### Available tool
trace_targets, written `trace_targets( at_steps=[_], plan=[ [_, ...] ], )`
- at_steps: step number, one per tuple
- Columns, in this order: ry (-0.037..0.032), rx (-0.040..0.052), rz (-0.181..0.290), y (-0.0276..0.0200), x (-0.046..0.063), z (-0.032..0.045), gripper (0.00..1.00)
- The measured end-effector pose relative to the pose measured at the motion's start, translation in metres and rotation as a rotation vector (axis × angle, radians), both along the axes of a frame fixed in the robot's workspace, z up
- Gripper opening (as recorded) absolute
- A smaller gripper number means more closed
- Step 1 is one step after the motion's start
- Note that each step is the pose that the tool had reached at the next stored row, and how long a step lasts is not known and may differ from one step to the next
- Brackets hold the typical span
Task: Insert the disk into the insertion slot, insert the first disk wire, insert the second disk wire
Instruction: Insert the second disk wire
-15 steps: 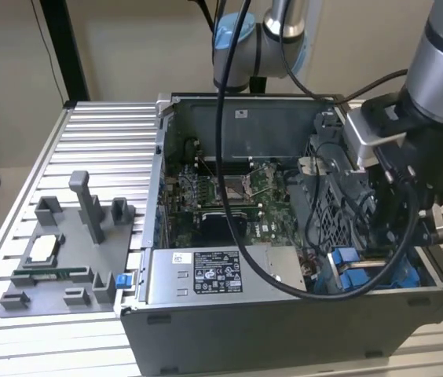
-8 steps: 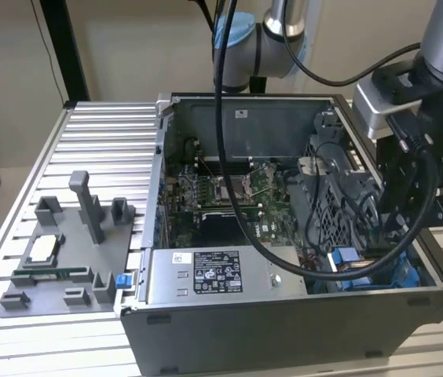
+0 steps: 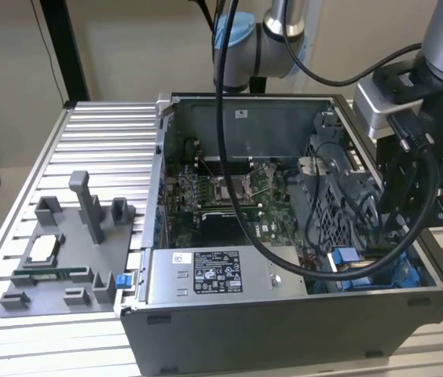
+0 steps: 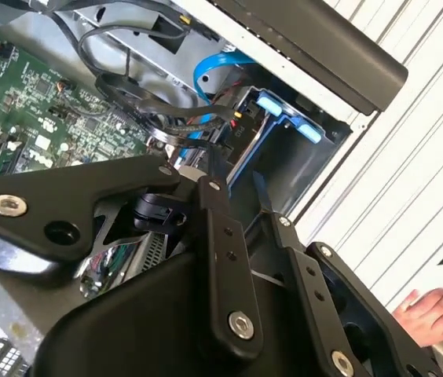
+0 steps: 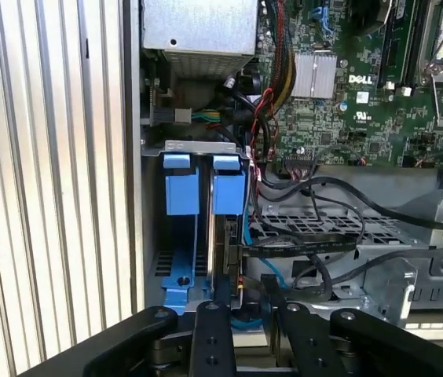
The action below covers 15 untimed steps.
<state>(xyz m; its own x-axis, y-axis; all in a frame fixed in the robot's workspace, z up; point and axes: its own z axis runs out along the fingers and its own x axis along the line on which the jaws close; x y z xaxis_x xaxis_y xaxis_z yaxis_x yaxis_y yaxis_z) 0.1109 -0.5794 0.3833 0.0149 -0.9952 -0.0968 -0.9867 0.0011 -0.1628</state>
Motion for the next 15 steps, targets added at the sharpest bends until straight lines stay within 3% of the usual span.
trace_targets(
  at_steps=[4, 9, 10, 15],
  plan=[
    [0.0369, 0.0003, 0.000, 0.0000, 0.0023, 0.0001, 1.00],
    [0.0649, 0.0005, 0.000, 0.0000, 0.0036, 0.0003, 1.00],
    [0.0677, 0.0006, 0.000, 0.0001, 0.0036, 0.0002, 1.00],
    [0.0685, 0.0004, 0.000, 0.0000, 0.0036, 0.0003, 1.00]
  ],
)
